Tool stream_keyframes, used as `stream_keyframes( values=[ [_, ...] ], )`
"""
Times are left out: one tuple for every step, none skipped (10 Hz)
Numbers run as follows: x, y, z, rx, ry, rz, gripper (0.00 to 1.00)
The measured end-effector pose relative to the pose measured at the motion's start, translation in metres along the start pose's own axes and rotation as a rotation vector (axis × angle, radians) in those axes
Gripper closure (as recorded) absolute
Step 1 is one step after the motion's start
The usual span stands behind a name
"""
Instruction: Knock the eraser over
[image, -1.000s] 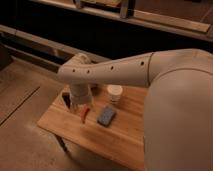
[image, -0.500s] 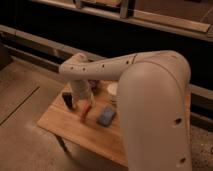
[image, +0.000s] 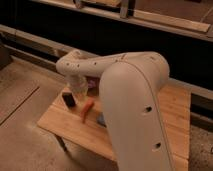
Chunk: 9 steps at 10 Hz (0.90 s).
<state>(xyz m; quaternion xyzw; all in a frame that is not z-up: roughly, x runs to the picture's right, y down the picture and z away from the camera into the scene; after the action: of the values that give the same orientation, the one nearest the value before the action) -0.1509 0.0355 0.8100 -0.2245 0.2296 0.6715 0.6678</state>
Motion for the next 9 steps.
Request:
stream_keyframes(
  values=[
    [-0.010, 0.009, -0.008, -0.028, -0.025, -0.012, 1.00],
    [-0.015, 0.017, -0.014, -0.073, -0.032, -0.008, 1.00],
    [-0.012, 0.026, -0.016, -0.133, -0.021, 0.010, 1.00],
    [-0.005, 0.033, -0.013, -0.185, 0.000, 0.037, 1.00],
    [0.007, 0.041, -0.007, -0.255, 0.039, 0.082, 1.00],
    [0.018, 0.047, 0.002, -0.309, 0.076, 0.113, 1.00],
    [0.028, 0.052, 0.009, -0.361, 0.111, 0.141, 1.00],
    [0.037, 0.056, 0.017, -0.425, 0.149, 0.156, 1.00],
    [0.040, 0.054, 0.022, -0.442, 0.165, 0.157, 1.00]
  ],
)
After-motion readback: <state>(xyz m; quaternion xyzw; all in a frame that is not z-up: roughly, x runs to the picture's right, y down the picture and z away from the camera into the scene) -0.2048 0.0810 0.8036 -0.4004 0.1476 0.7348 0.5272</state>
